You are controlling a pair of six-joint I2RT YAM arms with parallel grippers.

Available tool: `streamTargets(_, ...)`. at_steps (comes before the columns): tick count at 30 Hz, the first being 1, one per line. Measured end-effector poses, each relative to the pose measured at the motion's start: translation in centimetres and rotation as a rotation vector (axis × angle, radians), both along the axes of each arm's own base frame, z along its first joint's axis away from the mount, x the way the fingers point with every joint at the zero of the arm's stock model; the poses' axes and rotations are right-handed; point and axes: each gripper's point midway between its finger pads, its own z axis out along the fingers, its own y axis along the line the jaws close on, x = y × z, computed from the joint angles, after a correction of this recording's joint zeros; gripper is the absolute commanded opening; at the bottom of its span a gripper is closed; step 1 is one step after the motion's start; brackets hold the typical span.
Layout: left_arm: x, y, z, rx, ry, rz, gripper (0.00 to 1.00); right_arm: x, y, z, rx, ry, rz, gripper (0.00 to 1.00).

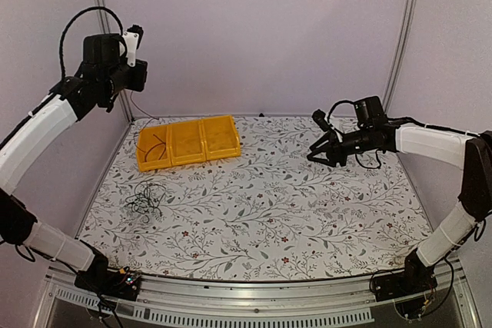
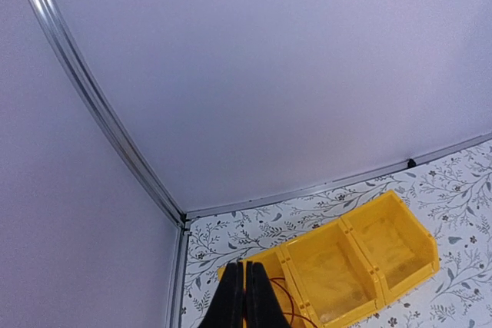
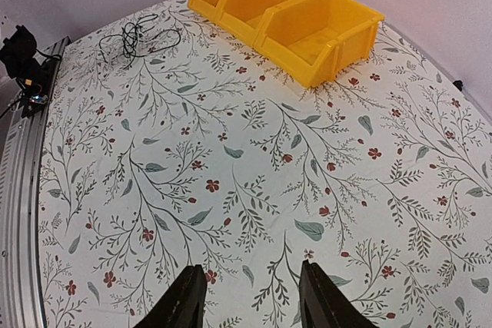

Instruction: Untangle the cables

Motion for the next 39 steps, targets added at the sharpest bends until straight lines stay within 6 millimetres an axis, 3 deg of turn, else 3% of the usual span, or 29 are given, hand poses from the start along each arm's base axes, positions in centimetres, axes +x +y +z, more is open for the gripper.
streamTargets(15,3.9,6.1,-8.7,-0.044,0.121,0.09,0.0,0.0,0.0,-0.6,-0.012,0.002,0.007,0.45)
streamTargets(23,7.8,6.3,-16.3,-0.089,0.22,0.074,0.0,-0.1,0.0,-1.7,-0.03,0.031,0.01,0.45)
streamTargets(27,8.6,5.8,-20.3,-0.122,0.298,0.051,0.0,-0.1,0.0,-2.3,-0.039,0.043,0.012,0.45)
streamTargets(31,8.5,5.6,-21.6,-0.144,0.326,0.045,0.0,-0.1,0.1,-2.7,-0.046,0.048,0.017,0.45)
streamTargets(39,8.6,6.1,-21.9,-0.157,0.307,0.08,0.0,-0.6,0.5,-3.9,-0.077,0.08,0.035,0.45)
